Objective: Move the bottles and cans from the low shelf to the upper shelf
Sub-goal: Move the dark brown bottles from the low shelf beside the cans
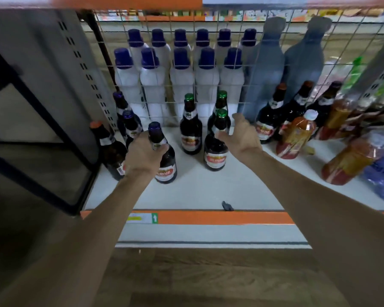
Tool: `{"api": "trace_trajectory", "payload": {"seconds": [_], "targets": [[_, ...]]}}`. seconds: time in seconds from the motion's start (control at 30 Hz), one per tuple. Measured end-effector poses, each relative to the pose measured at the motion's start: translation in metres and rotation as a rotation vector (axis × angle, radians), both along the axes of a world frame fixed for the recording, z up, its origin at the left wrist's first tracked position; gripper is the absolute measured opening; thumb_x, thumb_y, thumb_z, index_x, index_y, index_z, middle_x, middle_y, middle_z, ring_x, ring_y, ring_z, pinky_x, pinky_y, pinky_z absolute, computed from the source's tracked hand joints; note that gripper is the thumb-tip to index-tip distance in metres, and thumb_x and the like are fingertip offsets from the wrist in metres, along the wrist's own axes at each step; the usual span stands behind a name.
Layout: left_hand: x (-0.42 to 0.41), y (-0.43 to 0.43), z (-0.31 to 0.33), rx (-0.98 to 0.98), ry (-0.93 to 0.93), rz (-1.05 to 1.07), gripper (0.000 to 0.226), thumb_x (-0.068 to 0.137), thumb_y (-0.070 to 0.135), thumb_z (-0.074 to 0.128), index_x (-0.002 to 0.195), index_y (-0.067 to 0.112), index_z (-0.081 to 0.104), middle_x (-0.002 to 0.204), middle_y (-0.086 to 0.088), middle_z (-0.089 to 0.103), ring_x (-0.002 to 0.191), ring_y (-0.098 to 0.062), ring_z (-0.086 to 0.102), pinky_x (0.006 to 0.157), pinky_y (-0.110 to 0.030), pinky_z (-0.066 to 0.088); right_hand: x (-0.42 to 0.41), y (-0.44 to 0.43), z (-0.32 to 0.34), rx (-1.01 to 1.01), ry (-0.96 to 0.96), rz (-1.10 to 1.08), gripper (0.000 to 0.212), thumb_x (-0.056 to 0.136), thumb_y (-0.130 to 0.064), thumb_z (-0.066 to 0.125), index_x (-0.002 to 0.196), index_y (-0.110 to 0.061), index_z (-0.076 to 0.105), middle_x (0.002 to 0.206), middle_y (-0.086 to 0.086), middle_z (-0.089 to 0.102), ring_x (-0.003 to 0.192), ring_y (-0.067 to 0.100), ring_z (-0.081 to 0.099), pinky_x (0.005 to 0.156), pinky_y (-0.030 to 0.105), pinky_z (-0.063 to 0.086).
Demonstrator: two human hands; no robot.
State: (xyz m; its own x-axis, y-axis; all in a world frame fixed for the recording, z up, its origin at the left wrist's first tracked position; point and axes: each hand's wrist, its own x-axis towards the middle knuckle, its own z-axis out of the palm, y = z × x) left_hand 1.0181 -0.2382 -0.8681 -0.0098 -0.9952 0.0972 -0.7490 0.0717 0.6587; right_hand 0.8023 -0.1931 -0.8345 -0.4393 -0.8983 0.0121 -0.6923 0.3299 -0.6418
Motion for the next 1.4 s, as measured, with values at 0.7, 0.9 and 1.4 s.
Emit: {"api": "trace_trajectory", "payload": {"seconds": [0.7, 0.9, 1.4], "targets": [[-0.001, 0.065, 0.092, 0.126, 0.260, -0.029, 0.029, 0.081, 0.032, 0.076, 0.093, 0.008, 0.064, 0.087, -0.008, 0.070, 0.086, -0.026, 0.066, 0.080, -0.043, 0.053, 0.023, 0.075, 0.070, -0.019, -0.281, -0.092, 0.024, 0.091, -0.016, 0.060, 0.115, -0.015, 0.054, 0.094, 0.007, 0.064, 0.080, 0.025, 0.057, 0.047, 0.015, 0.041], [0.008, 0.167, 0.307, 0.457, 0.216, -0.135, 0.016, 0.084, 0.029, 0.075, 0.091, 0.028, 0.061, 0.088, -0.005, 0.071, 0.084, -0.030, 0.067, 0.072, -0.046, 0.053, 0.034, 0.207, 0.287, 0.179, -0.438, -0.214, 0.024, 0.091, -0.022, 0.062, 0.114, -0.024, 0.055, 0.085, 0.003, 0.062, 0.092, 0.028, 0.064, 0.060, 0.025, 0.039], [-0.140, 0.268, 0.806, 0.166, 0.222, -0.443, 0.021, 0.077, 0.025, 0.079, 0.070, 0.019, 0.061, 0.056, 0.011, 0.055, 0.059, -0.006, 0.051, 0.048, -0.018, 0.033, -0.077, 0.320, 0.788, -0.150, -0.122, -0.263, 0.018, 0.085, -0.021, 0.064, 0.100, -0.014, 0.055, 0.087, 0.011, 0.068, 0.081, 0.031, 0.060, 0.061, 0.035, 0.037]]}}
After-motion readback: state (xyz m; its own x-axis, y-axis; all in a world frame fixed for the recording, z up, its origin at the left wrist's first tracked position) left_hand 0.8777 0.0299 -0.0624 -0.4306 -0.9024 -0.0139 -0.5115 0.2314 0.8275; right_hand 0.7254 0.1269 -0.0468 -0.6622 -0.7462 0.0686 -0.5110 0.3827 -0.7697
